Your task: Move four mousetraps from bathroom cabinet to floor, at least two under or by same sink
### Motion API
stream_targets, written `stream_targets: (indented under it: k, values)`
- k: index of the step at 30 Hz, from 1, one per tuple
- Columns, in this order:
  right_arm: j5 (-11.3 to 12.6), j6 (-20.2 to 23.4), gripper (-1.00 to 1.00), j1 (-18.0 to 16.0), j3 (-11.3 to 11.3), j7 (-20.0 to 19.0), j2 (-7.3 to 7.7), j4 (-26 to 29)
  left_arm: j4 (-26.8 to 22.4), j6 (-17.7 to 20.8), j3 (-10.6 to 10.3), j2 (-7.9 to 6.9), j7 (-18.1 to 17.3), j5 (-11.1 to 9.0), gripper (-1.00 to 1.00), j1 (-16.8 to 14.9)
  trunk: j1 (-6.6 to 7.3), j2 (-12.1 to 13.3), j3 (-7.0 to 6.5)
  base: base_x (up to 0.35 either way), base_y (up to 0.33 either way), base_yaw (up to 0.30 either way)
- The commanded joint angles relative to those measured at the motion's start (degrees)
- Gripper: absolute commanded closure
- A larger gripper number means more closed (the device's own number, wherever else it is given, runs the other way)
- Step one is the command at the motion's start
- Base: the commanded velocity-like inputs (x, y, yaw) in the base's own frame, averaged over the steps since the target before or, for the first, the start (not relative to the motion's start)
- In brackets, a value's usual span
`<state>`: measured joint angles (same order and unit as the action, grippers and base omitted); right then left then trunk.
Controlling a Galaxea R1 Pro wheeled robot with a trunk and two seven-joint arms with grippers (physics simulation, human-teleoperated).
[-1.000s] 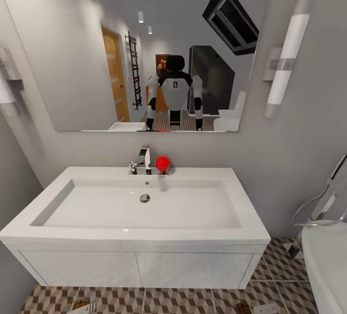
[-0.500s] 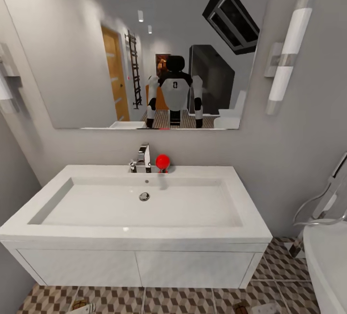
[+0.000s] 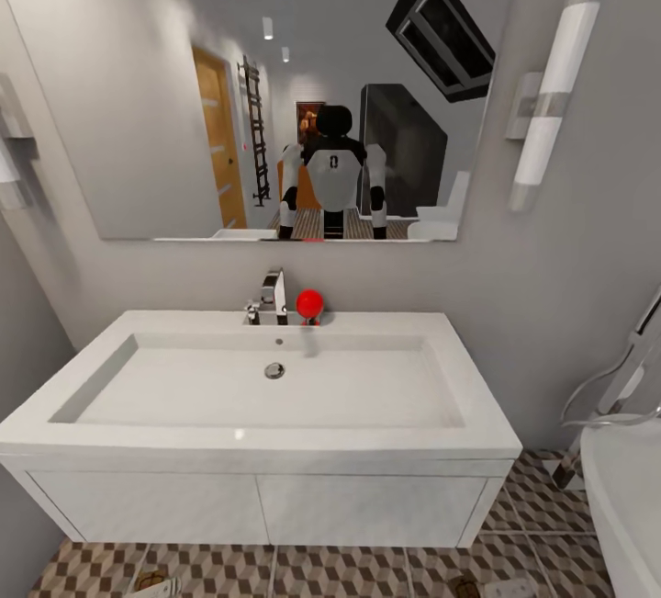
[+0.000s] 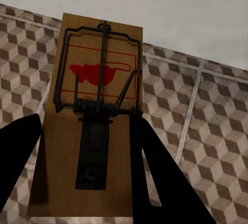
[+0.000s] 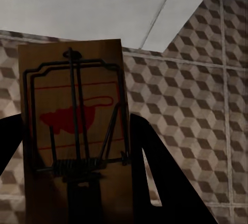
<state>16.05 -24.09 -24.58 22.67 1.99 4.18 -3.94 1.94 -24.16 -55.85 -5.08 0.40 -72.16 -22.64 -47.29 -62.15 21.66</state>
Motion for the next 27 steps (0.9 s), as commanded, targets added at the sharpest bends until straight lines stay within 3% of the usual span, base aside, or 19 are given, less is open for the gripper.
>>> stream_targets:
  k: [1, 10, 12, 15, 18, 27]
  values:
    - [0.52, -0.33, 1.00, -0.08, 0.44, 0.08, -0.06, -0.17, 0.08, -0.15, -0.47, 0.02, 0.04, -0.28, 1.00, -0.04, -0.23, -0.46, 0.25, 0.000, 0.000, 0.000]
    - [0.56, -0.30, 1.00, -0.06, 0.32, 1.28, -0.95, 0.02, 0.08, -0.27, -0.48, -0.03, 0.04, -0.29, 1.00, -0.04, -2.21, -4.07, 1.86, 0.000, 0.000, 0.000]
    - [0.80, -0.19, 1.00, -0.06, 0.29, 3.89, -1.79, 0.86, 0.08, -0.27, -0.48, -0.05, 0.04, -0.32, 1.00, -0.04, -2.64, -4.87, 2.22, 0.000, 0.000, 0.000]
    - [3.17, -0.10, 1.00, -0.05, 0.31, 9.66, -3.03, 1.68, 0.07, -0.27, -0.44, -0.07, 0.04, -0.31, 1.00, -0.04, -3.30, -6.07, 2.76, 0.000, 0.000, 0.000]
    - [6.23, -0.03, 1.00, -0.05, 0.35, 11.95, -3.66, 1.94, 0.08, -0.27, -0.42, -0.05, 0.04, -0.34, 1.00, -0.04, -3.96, -7.28, 3.30, 0.000, 0.000, 0.000]
    - [7.08, -0.17, 1.00, -0.04, 0.52, 10.90, -4.49, 1.98, 0.08, -0.27, -0.40, 0.00, 0.04, -0.34, 1.00, -0.04, -5.94, -10.89, 4.92, 0.000, 0.000, 0.000]
